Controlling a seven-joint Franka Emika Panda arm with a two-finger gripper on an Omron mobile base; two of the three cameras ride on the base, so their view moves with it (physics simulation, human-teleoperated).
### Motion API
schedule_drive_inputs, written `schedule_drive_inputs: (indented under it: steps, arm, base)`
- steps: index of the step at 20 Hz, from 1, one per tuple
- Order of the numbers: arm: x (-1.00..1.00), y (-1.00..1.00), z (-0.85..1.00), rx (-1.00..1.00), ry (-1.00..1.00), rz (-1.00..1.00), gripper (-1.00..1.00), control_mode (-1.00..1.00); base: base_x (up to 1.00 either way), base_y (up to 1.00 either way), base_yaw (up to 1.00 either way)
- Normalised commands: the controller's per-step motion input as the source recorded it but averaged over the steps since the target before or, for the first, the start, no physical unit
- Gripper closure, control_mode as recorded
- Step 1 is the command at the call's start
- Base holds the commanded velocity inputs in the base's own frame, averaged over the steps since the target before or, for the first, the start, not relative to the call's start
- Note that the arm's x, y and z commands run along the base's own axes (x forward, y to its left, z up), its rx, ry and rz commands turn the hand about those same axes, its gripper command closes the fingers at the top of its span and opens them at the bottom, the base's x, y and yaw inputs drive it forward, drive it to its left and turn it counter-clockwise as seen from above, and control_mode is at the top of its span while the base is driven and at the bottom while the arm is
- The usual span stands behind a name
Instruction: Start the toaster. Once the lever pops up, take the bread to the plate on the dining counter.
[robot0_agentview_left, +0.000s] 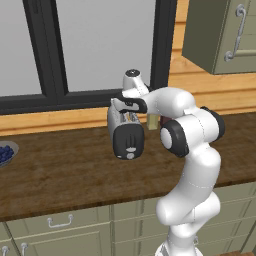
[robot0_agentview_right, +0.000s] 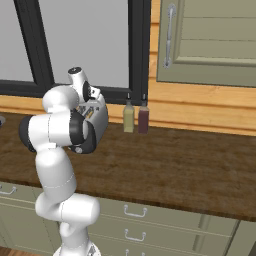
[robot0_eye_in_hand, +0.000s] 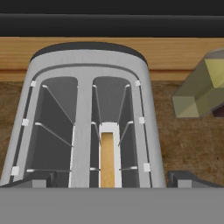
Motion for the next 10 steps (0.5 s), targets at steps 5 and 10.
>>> schedule_drive_inputs:
  steps: [5,10]
  arm:
    - [0.0,0.0,0.0,0.0,0.0,0.0,-1.0,-1.0]
    - [0.0,0.0,0.0,0.0,0.0,0.0,-1.0,-1.0]
  base:
    - [0.0,0.0,0.0]
    - [0.0,0.0,0.0]
